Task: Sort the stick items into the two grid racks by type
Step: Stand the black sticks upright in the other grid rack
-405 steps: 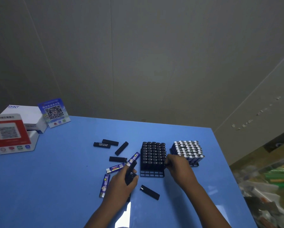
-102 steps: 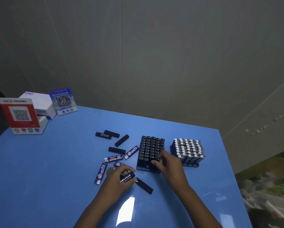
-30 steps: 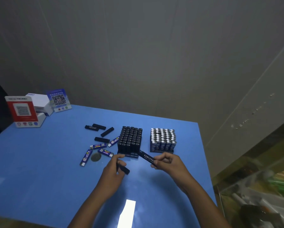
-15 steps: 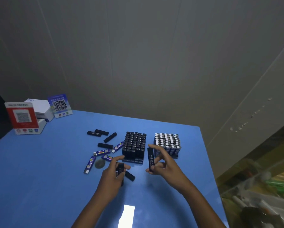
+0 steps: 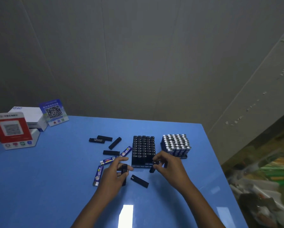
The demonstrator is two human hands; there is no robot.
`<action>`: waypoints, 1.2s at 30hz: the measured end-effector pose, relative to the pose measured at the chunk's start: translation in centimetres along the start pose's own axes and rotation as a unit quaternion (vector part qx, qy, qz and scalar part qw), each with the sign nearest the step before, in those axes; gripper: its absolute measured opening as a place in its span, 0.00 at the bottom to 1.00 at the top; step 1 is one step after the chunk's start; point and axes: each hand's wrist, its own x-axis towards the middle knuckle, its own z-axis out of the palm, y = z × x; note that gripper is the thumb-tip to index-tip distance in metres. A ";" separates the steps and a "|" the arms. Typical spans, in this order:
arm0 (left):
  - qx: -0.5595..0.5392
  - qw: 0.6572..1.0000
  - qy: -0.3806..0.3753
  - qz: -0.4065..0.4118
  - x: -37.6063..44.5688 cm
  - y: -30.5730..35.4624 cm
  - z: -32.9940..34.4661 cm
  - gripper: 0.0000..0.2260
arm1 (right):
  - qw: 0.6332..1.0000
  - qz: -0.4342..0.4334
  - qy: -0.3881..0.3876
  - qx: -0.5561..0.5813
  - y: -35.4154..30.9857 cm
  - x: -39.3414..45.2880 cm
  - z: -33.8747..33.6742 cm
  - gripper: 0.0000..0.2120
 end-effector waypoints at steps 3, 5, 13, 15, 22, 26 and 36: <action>-0.005 1.000 -0.007 -0.008 0.4 -0.2 -0.4 0.18 | 1.000 0.015 0.002 -0.021 0.0 0.4 0.5 0.10; -0.007 1.000 -0.012 -0.011 0.6 -0.3 -0.7 0.17 | 0.999 0.019 0.008 -0.028 0.0 0.8 0.8 0.09; -0.048 0.999 -0.012 -0.020 1.4 0.2 -0.5 0.11 | 0.996 -0.017 0.011 -0.087 1.4 2.5 0.8 0.12; -0.055 0.998 0.000 -0.025 1.7 0.2 -0.4 0.11 | 0.996 -0.022 0.002 -0.090 1.7 3.1 0.9 0.14; -0.033 0.999 0.040 -0.013 2.1 0.3 -0.4 0.14 | 0.995 -0.045 -0.005 -0.087 2.7 4.6 1.8 0.17; -0.025 0.998 0.051 -0.007 2.0 0.5 -0.5 0.15 | 0.993 -0.075 -0.010 -0.089 3.4 5.0 2.3 0.17; 0.018 0.996 0.082 -0.024 2.0 0.3 -0.8 0.13 | 0.981 -0.133 0.013 -0.138 4.3 5.2 4.1 0.18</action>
